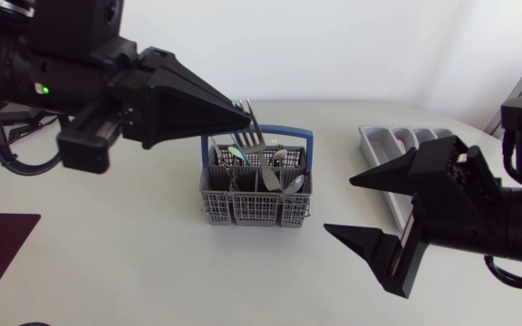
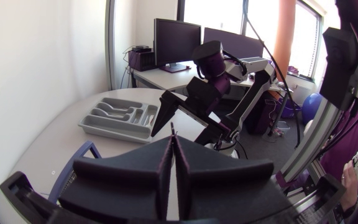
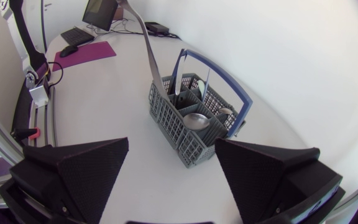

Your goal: Sort the cutlery from the basket into the organizer compartments.

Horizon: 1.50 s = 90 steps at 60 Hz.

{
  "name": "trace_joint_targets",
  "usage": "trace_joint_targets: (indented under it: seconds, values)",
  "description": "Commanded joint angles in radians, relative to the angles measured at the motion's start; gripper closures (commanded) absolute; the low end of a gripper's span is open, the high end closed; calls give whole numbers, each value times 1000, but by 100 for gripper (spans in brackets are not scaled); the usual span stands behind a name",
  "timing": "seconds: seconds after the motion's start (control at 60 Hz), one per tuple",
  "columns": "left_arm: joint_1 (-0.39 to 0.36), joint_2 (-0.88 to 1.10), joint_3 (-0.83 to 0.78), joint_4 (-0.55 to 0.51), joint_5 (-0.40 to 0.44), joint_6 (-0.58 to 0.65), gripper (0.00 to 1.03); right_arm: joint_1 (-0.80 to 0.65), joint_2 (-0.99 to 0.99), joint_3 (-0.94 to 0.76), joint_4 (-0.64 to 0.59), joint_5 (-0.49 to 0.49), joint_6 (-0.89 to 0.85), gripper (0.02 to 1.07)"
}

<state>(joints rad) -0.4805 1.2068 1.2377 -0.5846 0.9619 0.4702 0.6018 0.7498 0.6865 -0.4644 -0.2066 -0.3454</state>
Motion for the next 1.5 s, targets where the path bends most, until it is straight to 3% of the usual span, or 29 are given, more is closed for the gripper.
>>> trace_joint_targets:
  seconds: [0.0, 0.233, 0.583, 0.95, 1.483]
  values:
    - [-20, 27, -6, 29, 6, -21, 100, 10, 2, 21, 20, -11, -21, 7]
    - [-79, 134, 34, 49, 6, -44, 100, 13, 59, 39, 99, -45, -17, 8]
    - [-122, 215, 74, 77, 6, -85, 100, 46, 169, 42, 196, -80, -18, 22]
    - [-119, 232, 78, 78, 9, -91, 100, 47, 204, 50, 228, -96, -33, 79]
    - [-116, 232, 68, 78, 15, -96, 100, 53, 241, 59, 234, -137, -32, 99]
